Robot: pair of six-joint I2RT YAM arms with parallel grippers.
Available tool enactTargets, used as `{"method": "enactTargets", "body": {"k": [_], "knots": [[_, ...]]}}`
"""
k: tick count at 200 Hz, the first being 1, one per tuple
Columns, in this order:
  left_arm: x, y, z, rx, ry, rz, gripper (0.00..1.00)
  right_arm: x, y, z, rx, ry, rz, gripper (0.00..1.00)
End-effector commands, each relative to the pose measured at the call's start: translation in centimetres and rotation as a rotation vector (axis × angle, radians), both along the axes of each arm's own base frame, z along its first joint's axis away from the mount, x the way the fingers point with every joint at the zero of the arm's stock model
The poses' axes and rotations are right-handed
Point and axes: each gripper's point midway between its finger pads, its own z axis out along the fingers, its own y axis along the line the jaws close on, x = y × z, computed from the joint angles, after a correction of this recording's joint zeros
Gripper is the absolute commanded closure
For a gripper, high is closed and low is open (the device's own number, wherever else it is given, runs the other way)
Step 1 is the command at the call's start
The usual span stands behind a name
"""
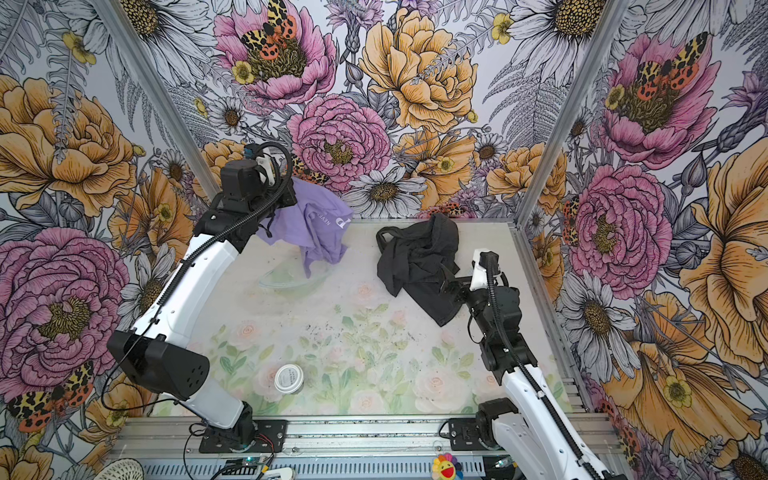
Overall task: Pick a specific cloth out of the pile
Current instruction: 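Carry the lavender t-shirt with the left gripper toward the near corner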
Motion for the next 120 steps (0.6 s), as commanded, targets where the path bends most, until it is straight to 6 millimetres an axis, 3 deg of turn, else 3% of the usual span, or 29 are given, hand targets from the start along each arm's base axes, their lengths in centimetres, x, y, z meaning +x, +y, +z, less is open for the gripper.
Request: {"method": "enactTargets", "body": {"k": [1,120], "knots": [[-0.8,2.2,2.3,0.031,-0.058,0.051,1.00,0.1,0.1,0.6,0.012,-0.025,-0.003,0.01],[-0.6,11.1,4.4,0.080,-0.091,0.240,1.00,0.4,0.2,0.1,0.012,-0.010,0.001,0.01]]}}
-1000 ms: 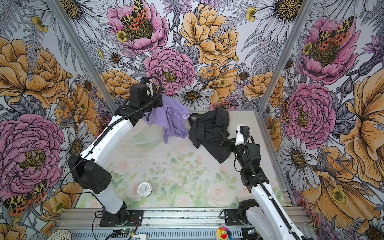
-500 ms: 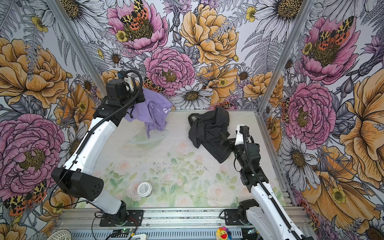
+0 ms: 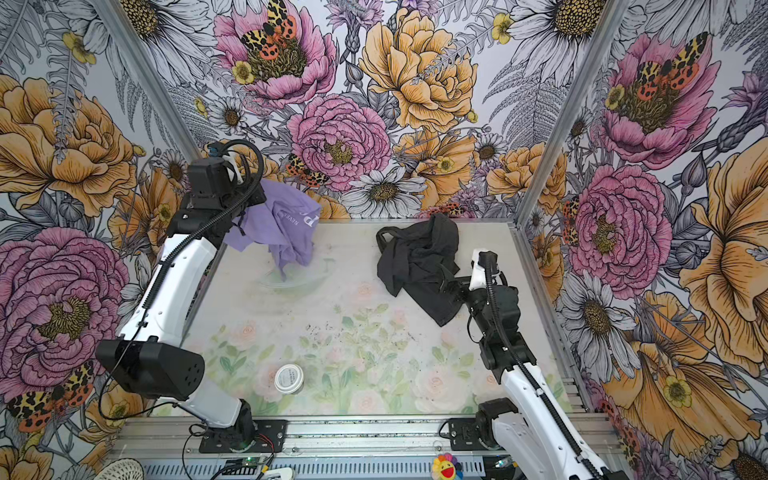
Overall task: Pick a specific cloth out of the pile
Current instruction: 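Carry the lavender t-shirt with the left gripper toward the near corner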
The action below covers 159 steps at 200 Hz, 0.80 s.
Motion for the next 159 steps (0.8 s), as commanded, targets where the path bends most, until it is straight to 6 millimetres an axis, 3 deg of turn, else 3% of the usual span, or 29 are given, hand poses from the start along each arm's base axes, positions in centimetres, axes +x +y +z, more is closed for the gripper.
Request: {"method": "enactTargets", "body": {"k": [1,62,159], "knots": [[-0.8,2.2,4.4,0.027,-0.112,0.056,1.00,0.1,0.2,0.7,0.016,-0.027,0.002,0.01],[-0.8,5.9,5.5,0.069,-0.120,0.136,1.00,0.2,0.2,0.6,0.014,-0.025,0.001,0.00],[-0.3,9.2,3.4,0.046,-0.079,0.227,1.00,0.5,0.5,0.1,0.012,-0.007,0.012,0.01]]}}
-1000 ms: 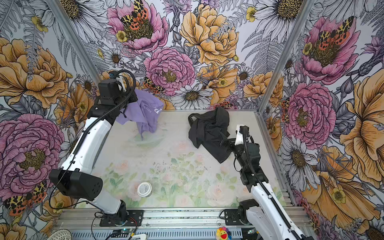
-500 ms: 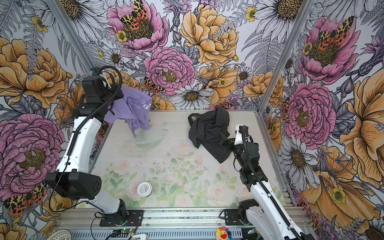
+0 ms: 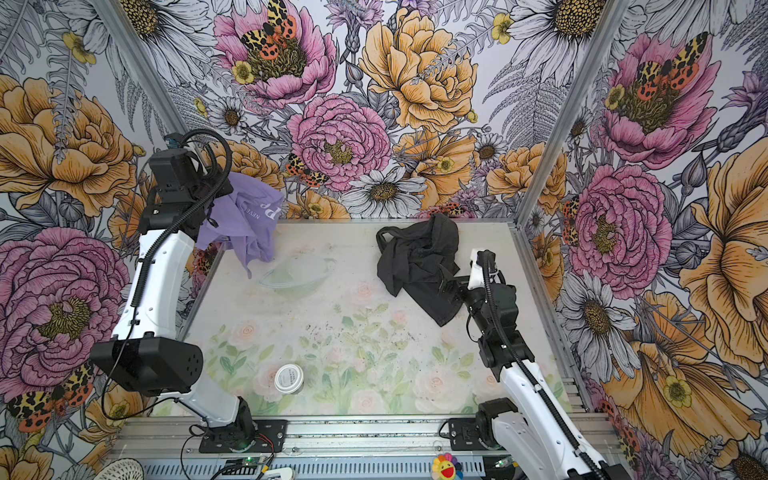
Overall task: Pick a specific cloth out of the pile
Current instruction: 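Carry the lavender t-shirt with the left gripper toward the near corner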
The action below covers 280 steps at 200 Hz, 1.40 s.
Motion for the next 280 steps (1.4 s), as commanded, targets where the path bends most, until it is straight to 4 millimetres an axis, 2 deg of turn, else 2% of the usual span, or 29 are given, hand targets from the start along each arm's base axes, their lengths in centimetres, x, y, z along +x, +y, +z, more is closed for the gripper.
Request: {"method": "enactTargets", "body": {"k": [1,83,136,168,246,280], "knots": [[-0.2,1.2,1.1,-0.002,-0.043,0.043,1.00,0.2,0.4,0.7,0.015,-0.021,0.012,0.01],[-0.3,1.3,0.3,-0.017,-0.042,0.052,1.00,0.3,0.6,0.6,0.013,-0.008,0.024,0.00],[-1.5,1.0,-3.1,-0.038,-0.033,0.076,1.00,0.1,0.6,0.8,0.012,-0.011,0.025,0.01],[-2.6,2.0,-4.8,-0.061,-0.069,0.132,1.00,0.1,0.6,0.7,0.009,-0.010,0.025,0.01],[-2.5,3.6,-8.8,-0.155,-0.096,0.174,1.00,0.1,0.6,0.8,0.005,-0.011,0.023,0.00],[-2.1,4.6,-11.2,-0.196,-0.068,0.204,1.00,0.1,0.6,0.7,0.006,-0.008,0.023,0.01]]}}
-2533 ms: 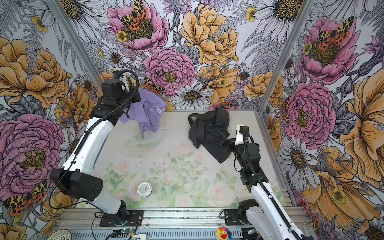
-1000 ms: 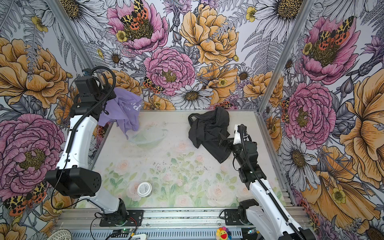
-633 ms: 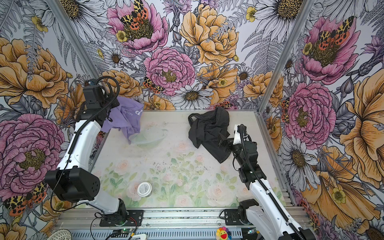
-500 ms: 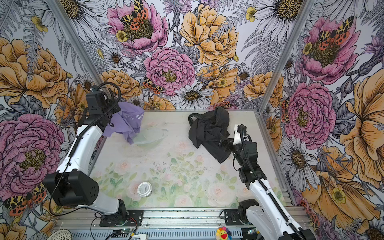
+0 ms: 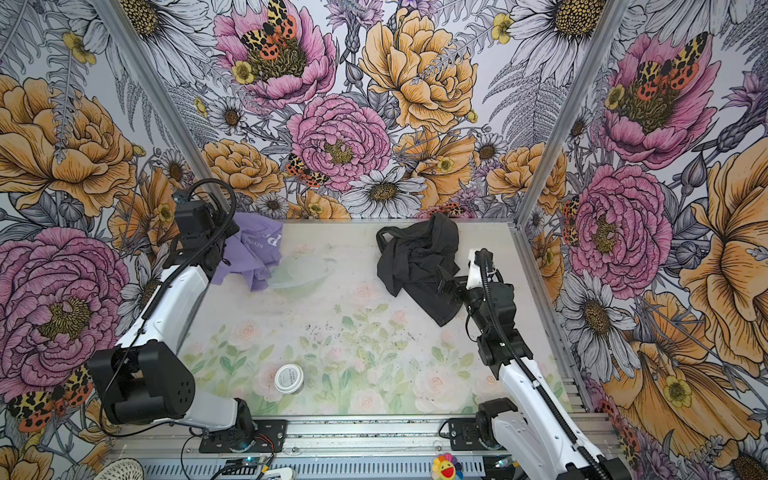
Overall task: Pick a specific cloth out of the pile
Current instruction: 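Carry the lavender t-shirt with the left gripper toward the near corner, then lower the lavender t-shirt onto the table and open the left gripper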
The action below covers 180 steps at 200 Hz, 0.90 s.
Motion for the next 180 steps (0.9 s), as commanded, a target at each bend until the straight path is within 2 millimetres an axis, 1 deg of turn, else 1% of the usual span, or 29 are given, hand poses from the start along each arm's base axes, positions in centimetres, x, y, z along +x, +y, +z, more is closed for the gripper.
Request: {"method": "enactTargets", "body": {"k": [1,4,8,36,76,96,135,146,180], "knots": [[0.3,1.2,1.7,-0.030,-0.097,0.041,1.00,-0.2,0.3,1.6,0.011,-0.035,0.013,0.01],[0.4,1.3,1.5,-0.035,-0.095,0.045,1.00,-0.2,0.3,1.5,0.011,-0.034,0.014,0.01],[0.7,1.0,1.2,-0.048,-0.092,0.021,1.00,-0.2,0.4,1.6,0.011,-0.033,0.014,0.01],[1.6,1.5,-0.7,-0.073,-0.060,0.031,1.00,-0.2,0.4,1.6,0.010,-0.033,0.014,0.00],[2.6,2.0,-4.2,-0.117,-0.005,0.048,0.99,-0.2,0.3,1.5,0.008,-0.030,0.012,0.00],[2.9,2.3,-6.0,-0.143,0.017,0.061,0.97,-0.2,0.4,1.5,0.008,-0.030,0.014,0.01],[3.3,2.9,-9.9,-0.224,0.075,0.079,0.97,0.0,0.4,1.3,0.006,-0.017,0.012,0.01],[3.2,3.0,-10.8,-0.244,0.087,0.091,0.97,0.0,0.4,1.3,0.005,-0.013,0.011,0.01],[3.2,3.2,-12.7,-0.265,0.121,0.106,0.94,0.1,0.4,1.1,0.004,-0.005,0.014,0.00]]}}
